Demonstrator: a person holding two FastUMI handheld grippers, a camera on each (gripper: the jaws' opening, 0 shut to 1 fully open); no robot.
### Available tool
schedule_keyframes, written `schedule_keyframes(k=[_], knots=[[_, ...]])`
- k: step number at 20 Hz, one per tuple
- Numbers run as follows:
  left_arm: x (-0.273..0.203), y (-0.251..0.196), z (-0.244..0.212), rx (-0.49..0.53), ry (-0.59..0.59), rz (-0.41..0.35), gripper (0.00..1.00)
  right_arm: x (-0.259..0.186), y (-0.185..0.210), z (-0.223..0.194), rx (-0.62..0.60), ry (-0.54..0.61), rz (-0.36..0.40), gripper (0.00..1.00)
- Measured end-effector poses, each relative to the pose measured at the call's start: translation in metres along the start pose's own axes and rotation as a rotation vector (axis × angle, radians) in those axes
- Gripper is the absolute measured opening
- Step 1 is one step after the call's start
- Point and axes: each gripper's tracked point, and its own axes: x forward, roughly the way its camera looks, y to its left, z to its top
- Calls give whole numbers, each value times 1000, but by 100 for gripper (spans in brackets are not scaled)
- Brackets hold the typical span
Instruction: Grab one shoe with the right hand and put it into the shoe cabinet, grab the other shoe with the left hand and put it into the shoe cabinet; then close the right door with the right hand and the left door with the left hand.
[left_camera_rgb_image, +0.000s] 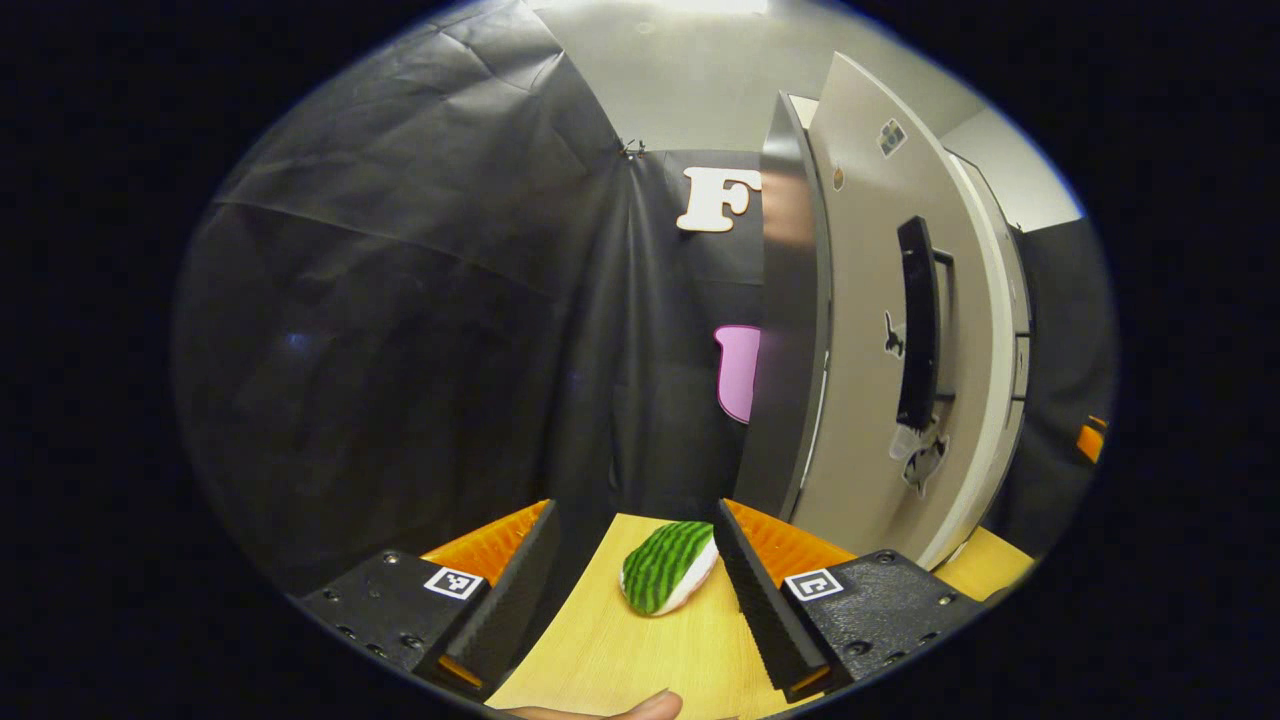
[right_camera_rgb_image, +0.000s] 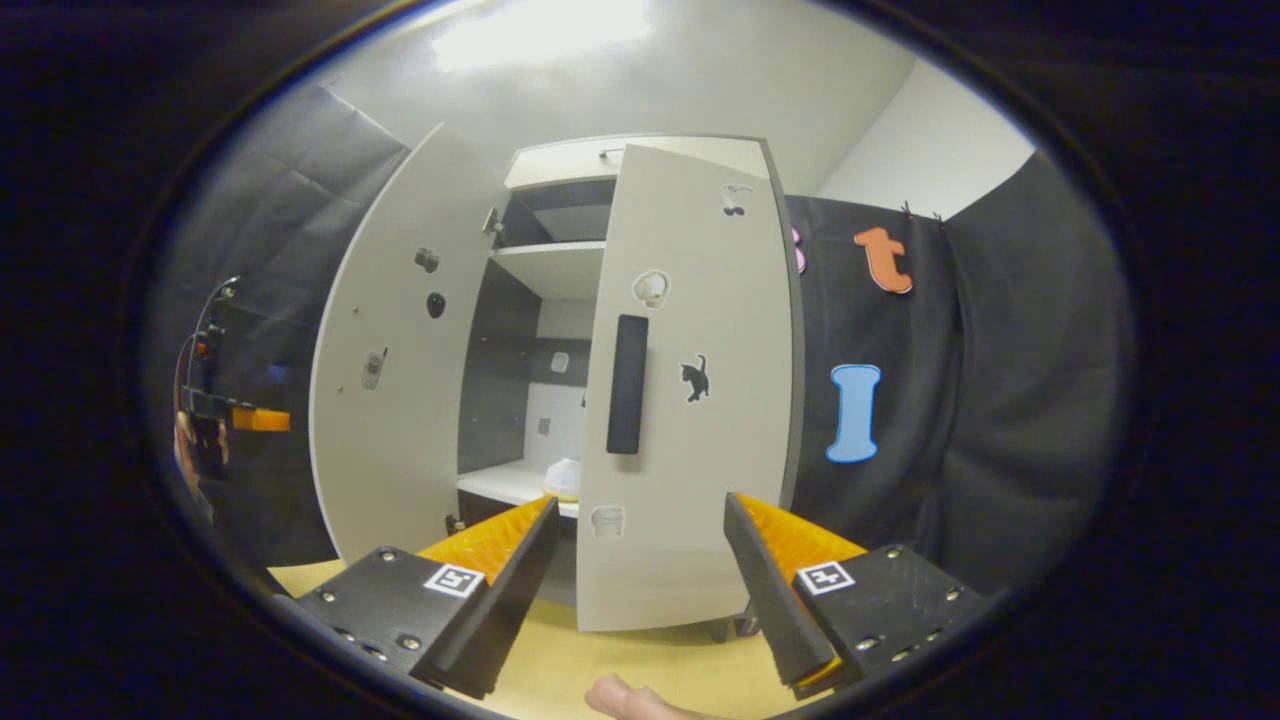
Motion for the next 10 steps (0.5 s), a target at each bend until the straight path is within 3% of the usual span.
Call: schedule_keyframes(k=[2,3,6,7,8,10], knots=[[4,-12,13,-8,7,-11,89,-7,11,-3,-12,-5,24,98],[5,-18,22,-2,2,-11,94,-10,14,-3,-33,-11,33,98],[8,-42,44,26,-15,-18,94,-13,10,-7,-85,-31,23,98],[10,-50,49,44,-12,-18,89,-13,10,-11,-87,-21,27,98],[12,-58,51,48,-6,-26,94,-13,11,-13,-84,-16,30,99],[12,-84,54,24,14,-79,89,-16,7,-13,-79,-13,26,98]])
